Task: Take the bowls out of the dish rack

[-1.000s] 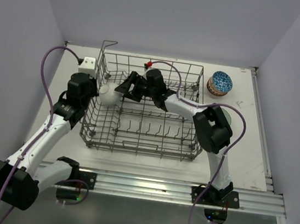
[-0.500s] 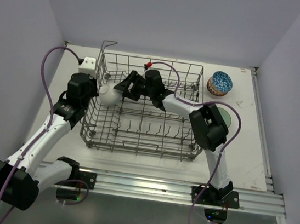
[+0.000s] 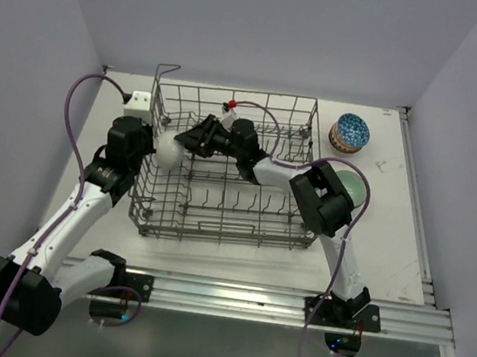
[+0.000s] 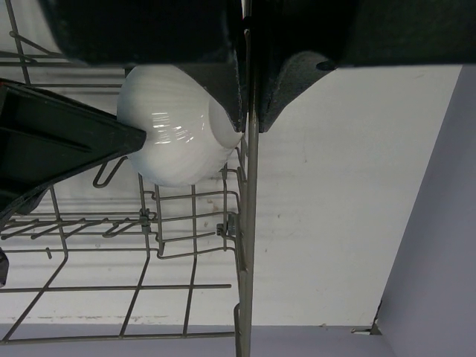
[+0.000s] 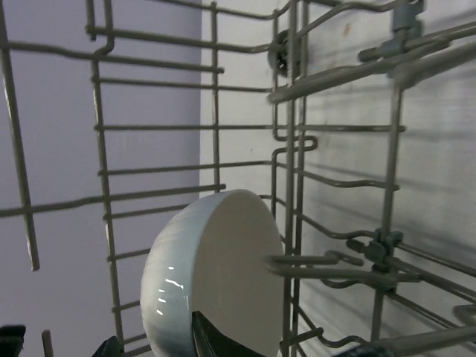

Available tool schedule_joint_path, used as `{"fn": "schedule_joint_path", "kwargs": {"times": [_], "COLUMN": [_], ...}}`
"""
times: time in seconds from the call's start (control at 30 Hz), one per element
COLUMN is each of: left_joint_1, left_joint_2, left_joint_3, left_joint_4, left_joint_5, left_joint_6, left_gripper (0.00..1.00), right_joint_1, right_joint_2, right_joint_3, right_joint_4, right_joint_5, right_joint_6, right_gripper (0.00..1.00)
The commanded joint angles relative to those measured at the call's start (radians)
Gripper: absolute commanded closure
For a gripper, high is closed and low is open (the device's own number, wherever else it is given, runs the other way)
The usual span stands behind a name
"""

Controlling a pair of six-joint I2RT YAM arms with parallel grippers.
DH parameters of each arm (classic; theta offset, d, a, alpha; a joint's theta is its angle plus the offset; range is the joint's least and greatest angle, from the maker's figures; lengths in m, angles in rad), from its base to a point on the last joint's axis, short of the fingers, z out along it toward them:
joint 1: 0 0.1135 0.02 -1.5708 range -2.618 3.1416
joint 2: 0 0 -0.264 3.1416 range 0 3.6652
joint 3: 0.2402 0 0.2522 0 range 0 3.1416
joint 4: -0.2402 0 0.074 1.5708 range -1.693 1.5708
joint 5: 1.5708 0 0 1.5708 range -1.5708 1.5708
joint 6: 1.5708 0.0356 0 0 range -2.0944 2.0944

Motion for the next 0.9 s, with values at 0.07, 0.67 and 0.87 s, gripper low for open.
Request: {"fn": "schedule_joint_path", "kwargs": {"times": [0.07, 0.67, 0.87], "left_joint_1": [-0.034, -0.036, -0.036], "left_joint_2": [-0.020, -0.018, -0.012], "left_joint_3": [0.004, 0.004, 0.007], "left_joint_4": [0.012, 0.012, 0.001], "left_joint_5": [0.077, 0.065, 0.039], "left_joint_6": [-0.002, 0.003, 0.001], "left_gripper": [1.00, 1.00, 1.00], "right_joint_1": [0.032, 0.037, 0.038], "right_joint_2": [0.010, -0.019, -0.039], "right_joint_3": [0.029, 0.075, 0.049], "right_joint_4": [0.159, 0.037, 0.174], "right_joint_5": [-0.092, -0.119, -0.119], "right_joint_6": [0.021, -0.053, 0.031], "right_gripper": [0.56, 0.93, 1.00]}}
